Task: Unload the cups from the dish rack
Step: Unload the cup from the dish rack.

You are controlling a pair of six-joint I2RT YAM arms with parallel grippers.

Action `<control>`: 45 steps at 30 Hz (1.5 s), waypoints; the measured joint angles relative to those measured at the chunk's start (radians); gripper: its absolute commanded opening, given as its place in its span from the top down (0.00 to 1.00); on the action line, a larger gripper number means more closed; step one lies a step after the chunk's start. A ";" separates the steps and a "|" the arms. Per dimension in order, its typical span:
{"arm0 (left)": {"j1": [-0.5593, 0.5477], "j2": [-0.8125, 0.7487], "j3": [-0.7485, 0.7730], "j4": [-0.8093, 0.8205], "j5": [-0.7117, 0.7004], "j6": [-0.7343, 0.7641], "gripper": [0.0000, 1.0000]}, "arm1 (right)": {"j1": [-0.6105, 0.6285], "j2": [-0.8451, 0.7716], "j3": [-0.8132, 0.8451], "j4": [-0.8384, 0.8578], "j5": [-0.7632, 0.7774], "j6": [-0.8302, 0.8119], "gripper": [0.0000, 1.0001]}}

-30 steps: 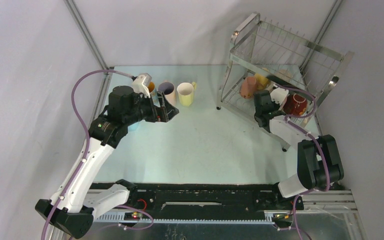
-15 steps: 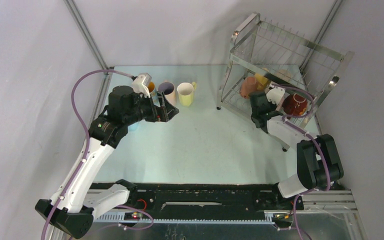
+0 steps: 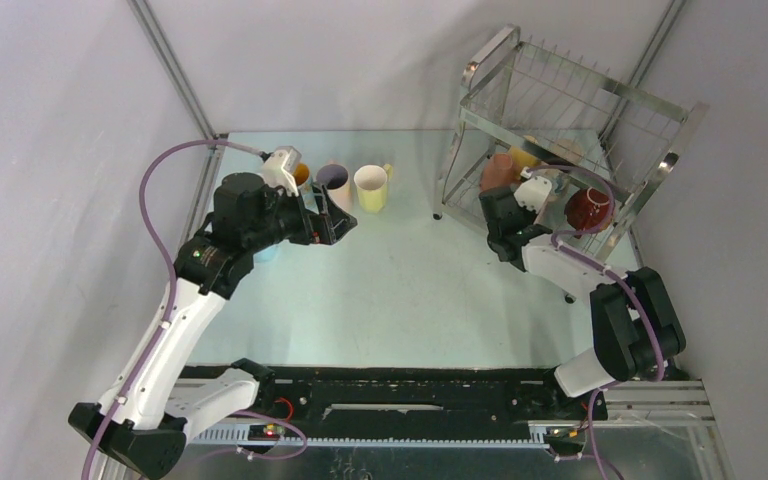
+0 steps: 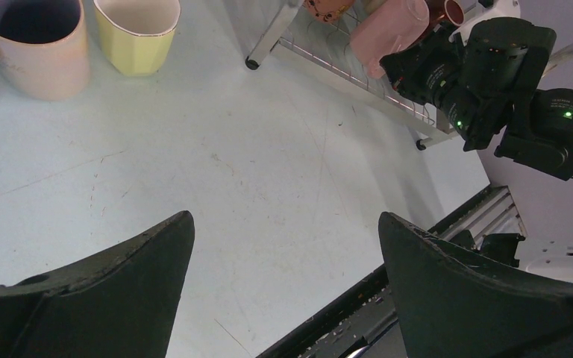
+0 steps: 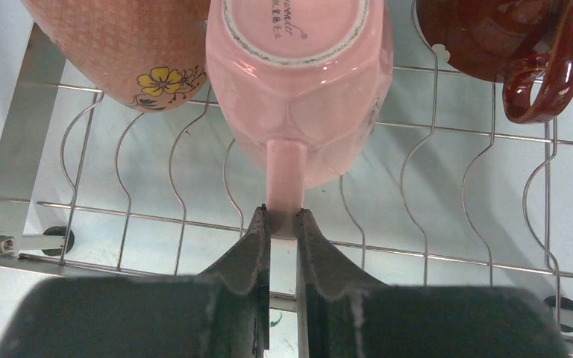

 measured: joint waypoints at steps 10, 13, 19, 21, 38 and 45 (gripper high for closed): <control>0.000 -0.007 0.000 0.000 0.008 0.000 0.00 | -0.018 0.031 0.015 -0.007 -0.011 0.043 0.60; 0.000 -0.007 0.000 0.000 0.008 0.000 0.00 | -0.029 0.045 0.015 -0.009 -0.024 0.054 0.57; 0.000 -0.007 0.000 0.000 0.008 0.000 0.00 | -0.045 0.054 0.015 -0.006 -0.042 0.054 0.64; 0.000 -0.007 0.000 0.000 0.008 0.000 0.00 | -0.048 0.060 0.015 0.000 -0.046 0.053 0.73; 0.000 -0.007 -0.026 0.007 0.016 -0.008 0.00 | 0.026 0.064 0.014 -0.005 0.015 0.030 1.00; -0.002 -0.008 -0.042 0.021 0.019 -0.012 0.00 | 0.082 0.042 -0.011 0.001 0.046 0.027 1.00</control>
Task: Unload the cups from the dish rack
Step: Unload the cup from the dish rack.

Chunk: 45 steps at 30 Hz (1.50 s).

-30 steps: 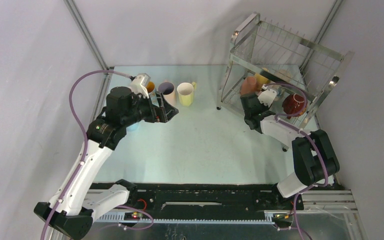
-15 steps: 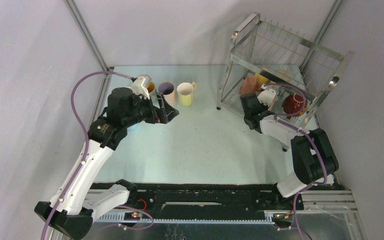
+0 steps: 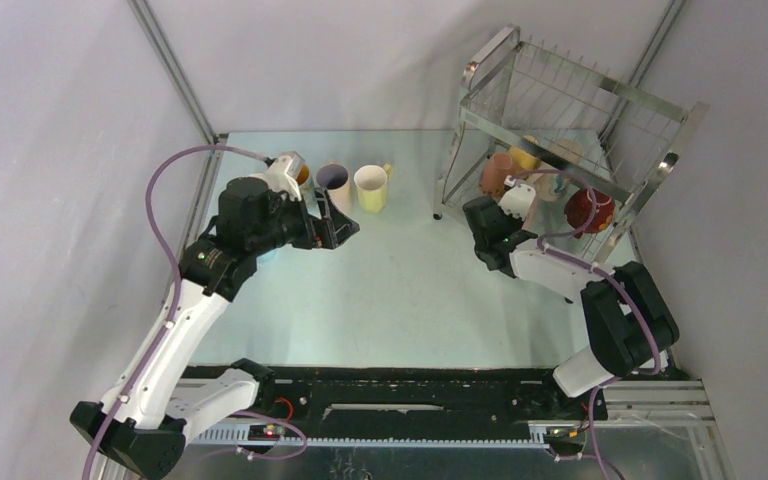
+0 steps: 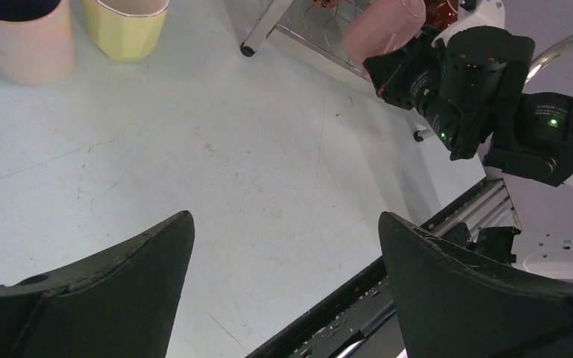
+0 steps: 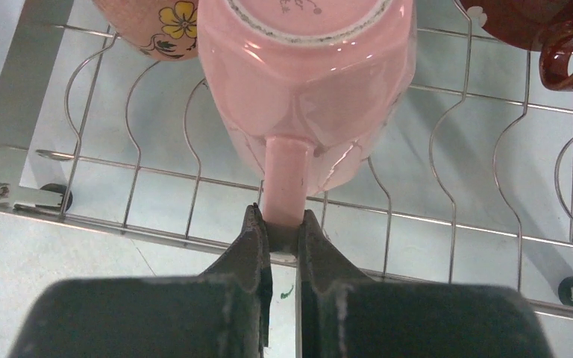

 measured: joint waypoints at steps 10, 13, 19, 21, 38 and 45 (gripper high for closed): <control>-0.001 -0.005 -0.042 0.036 0.018 -0.043 0.00 | 0.028 -0.113 -0.069 0.043 0.037 -0.027 1.00; -0.002 -0.006 -0.058 0.056 0.029 -0.061 0.00 | 0.031 -0.146 -0.073 0.056 0.044 -0.035 1.00; -0.003 -0.006 -0.092 0.102 0.050 -0.112 0.00 | 0.044 -0.212 -0.073 0.059 0.042 -0.034 1.00; -0.003 -0.006 -0.104 0.125 0.056 -0.135 0.00 | 0.050 -0.234 -0.073 0.048 0.034 -0.031 1.00; -0.014 0.010 -0.265 0.436 0.128 -0.426 0.00 | 0.163 -0.494 -0.094 -0.097 -0.150 0.043 1.00; -0.031 0.065 -0.329 0.619 0.155 -0.579 0.00 | 0.273 -0.573 -0.103 -0.094 -0.261 0.079 1.00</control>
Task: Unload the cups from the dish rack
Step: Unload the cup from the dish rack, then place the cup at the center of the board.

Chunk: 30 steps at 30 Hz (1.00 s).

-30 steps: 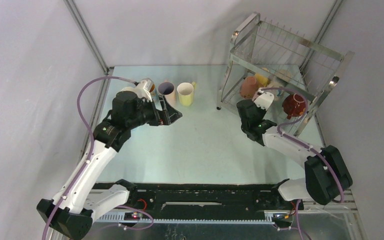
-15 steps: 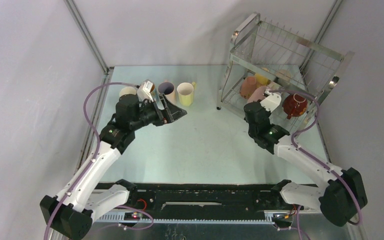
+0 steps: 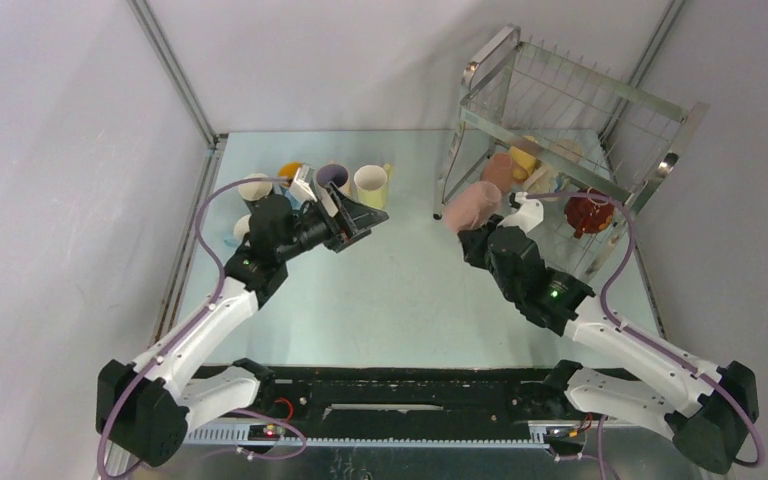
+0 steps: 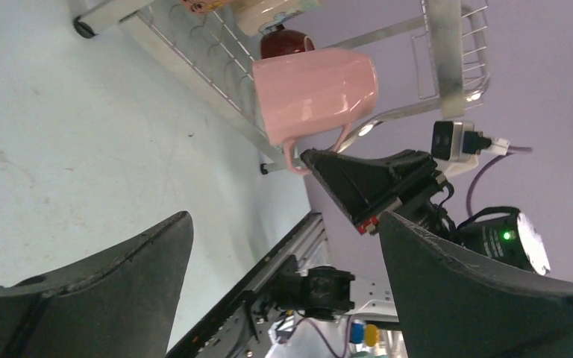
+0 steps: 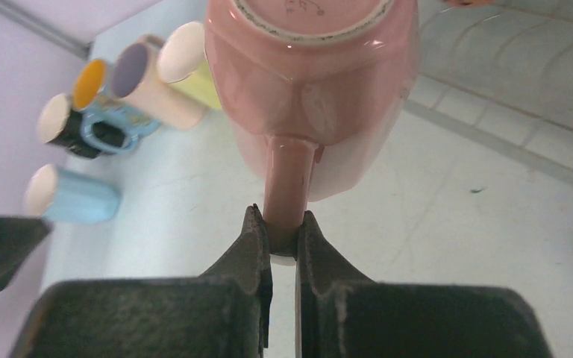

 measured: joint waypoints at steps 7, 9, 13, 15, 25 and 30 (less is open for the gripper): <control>-0.013 0.051 -0.077 0.191 0.029 -0.172 0.00 | 0.056 -0.025 0.000 0.052 -0.119 0.061 1.00; -0.016 0.066 -0.096 0.254 0.035 -0.224 0.00 | 0.064 -0.027 0.000 0.072 -0.156 0.086 1.00; -0.026 0.095 -0.128 0.367 0.050 -0.314 0.00 | 0.066 -0.027 0.000 0.126 -0.221 0.129 1.00; -0.030 0.111 -0.143 0.431 0.056 -0.364 0.00 | 0.066 -0.027 0.000 0.154 -0.250 0.150 1.00; -0.037 0.207 -0.179 0.767 0.077 -0.600 0.10 | 0.066 -0.022 0.000 0.242 -0.375 0.214 1.00; -0.045 0.227 -0.179 0.886 0.078 -0.671 0.22 | 0.063 -0.021 -0.029 0.311 -0.434 0.247 1.00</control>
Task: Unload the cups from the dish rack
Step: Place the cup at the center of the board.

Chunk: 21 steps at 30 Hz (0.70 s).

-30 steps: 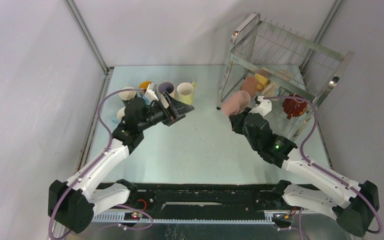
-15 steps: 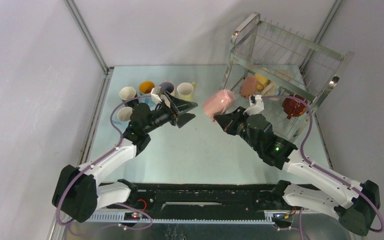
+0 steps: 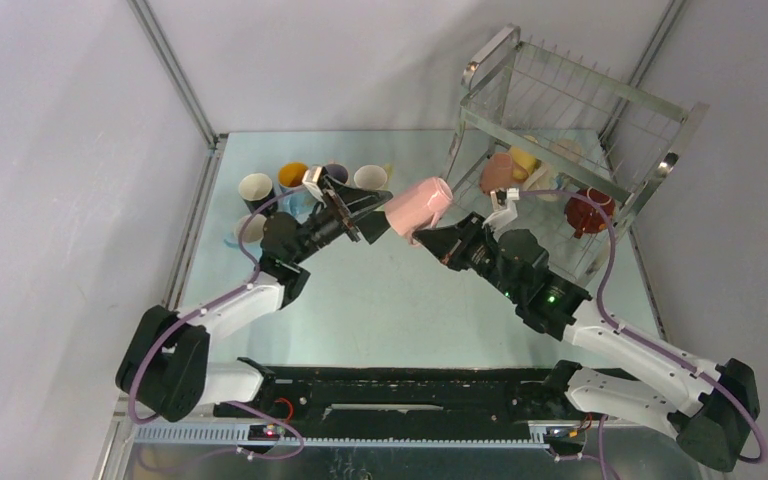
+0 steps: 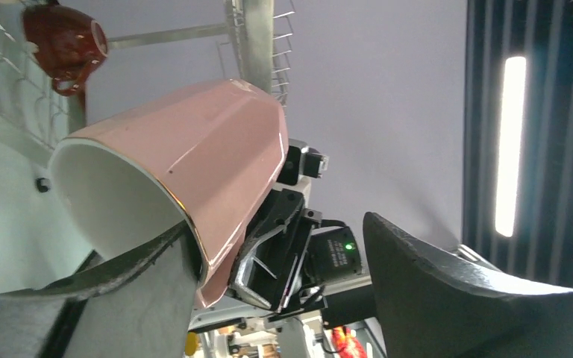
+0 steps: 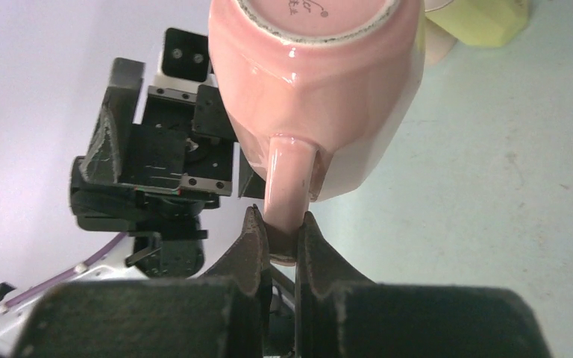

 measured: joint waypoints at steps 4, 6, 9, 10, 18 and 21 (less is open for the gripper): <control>-0.005 0.031 0.000 0.079 0.000 -0.049 0.29 | -0.008 0.002 -0.019 0.060 -0.042 0.040 1.00; -0.013 0.042 0.000 0.111 -0.001 -0.061 0.33 | -0.012 0.004 -0.028 0.083 -0.064 0.066 1.00; -0.022 0.049 0.000 0.140 -0.002 -0.079 0.41 | -0.013 0.004 -0.036 0.109 -0.087 0.089 1.00; -0.024 0.050 0.000 0.151 -0.003 -0.083 0.46 | -0.013 0.004 -0.039 0.118 -0.094 0.095 1.00; -0.031 0.060 0.000 0.204 -0.002 -0.126 0.63 | -0.025 -0.008 -0.069 0.193 -0.137 0.128 1.00; -0.035 0.060 0.000 0.210 -0.002 -0.134 0.68 | -0.026 -0.016 -0.076 0.207 -0.146 0.130 1.00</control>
